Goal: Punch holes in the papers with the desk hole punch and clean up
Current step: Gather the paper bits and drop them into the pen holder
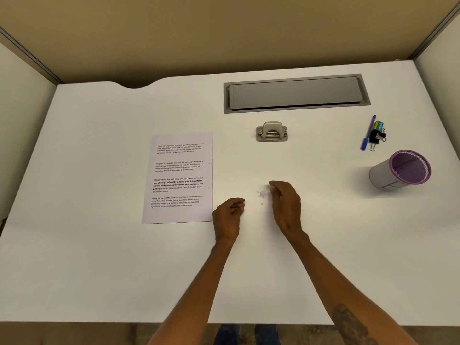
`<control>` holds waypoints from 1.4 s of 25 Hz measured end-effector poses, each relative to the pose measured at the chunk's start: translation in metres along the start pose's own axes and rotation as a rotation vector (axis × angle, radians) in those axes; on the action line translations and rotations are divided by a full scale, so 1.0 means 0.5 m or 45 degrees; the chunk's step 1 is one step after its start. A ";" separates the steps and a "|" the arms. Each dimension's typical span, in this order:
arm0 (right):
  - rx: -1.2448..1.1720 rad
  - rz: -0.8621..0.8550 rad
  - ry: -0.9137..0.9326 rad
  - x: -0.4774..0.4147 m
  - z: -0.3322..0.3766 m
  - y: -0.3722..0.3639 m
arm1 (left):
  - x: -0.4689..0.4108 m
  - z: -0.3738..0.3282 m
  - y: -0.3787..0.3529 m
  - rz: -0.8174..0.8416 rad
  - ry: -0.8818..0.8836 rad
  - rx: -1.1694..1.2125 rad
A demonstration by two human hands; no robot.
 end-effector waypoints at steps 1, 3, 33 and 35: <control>0.137 0.082 0.127 0.002 0.017 -0.017 | -0.001 0.002 0.000 -0.005 0.013 0.018; 0.321 0.304 0.277 0.018 0.044 -0.065 | 0.000 0.005 -0.001 -0.014 0.037 0.018; 0.612 0.600 0.506 0.062 0.059 -0.097 | -0.015 0.069 -0.009 -0.038 0.344 0.597; 0.625 0.556 0.493 0.052 0.069 -0.088 | -0.016 0.066 -0.025 -0.027 0.371 0.649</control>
Point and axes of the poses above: each hand's wrist, its own x-axis away from the middle knuckle, its own y-axis out of the back of the hand, z = x × y, the point moved 10 cm from there along -x, towards the middle knuckle, and after that the axes turned 3 degrees about z, right-handed, at the moved point
